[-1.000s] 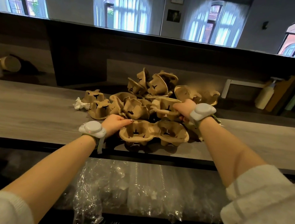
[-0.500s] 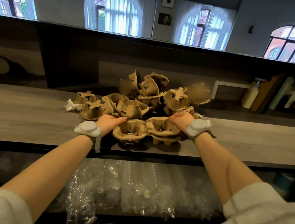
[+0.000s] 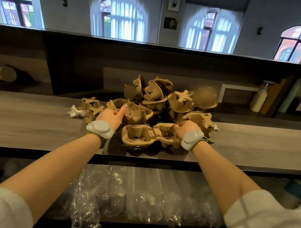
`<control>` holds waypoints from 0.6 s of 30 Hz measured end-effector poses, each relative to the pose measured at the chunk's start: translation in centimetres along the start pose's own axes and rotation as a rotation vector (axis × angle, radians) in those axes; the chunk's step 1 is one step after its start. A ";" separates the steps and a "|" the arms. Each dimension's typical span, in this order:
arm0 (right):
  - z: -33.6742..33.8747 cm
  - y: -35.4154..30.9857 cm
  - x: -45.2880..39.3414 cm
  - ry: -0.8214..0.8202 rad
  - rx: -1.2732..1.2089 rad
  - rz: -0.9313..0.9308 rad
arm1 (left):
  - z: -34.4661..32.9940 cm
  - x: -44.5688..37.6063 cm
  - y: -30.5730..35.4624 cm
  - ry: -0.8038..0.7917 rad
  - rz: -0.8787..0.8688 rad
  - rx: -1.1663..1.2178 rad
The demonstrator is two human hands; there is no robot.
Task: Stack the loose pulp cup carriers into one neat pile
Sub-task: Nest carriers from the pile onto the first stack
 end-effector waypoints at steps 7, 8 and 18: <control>-0.4 0.2 -0.3 -0.020 -0.105 -0.001 | 3.9 -0.1 2.4 0.388 -0.102 0.107; -0.5 0.2 -0.3 -0.029 -0.118 -0.008 | 4.1 -0.3 2.7 0.392 -0.110 0.103; -0.8 0.7 -0.8 -0.012 -0.218 -0.034 | 1.1 -3.2 5.5 -0.200 0.048 -0.225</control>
Point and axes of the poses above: each hand's wrist, its own x-axis away from the middle knuckle, its own z-axis out of the back of the hand, y = z × x, the point moved 7 cm from there along -x, towards the middle knuckle, and after that the axes turned 2 degrees about -z, right-handed, at the moved point
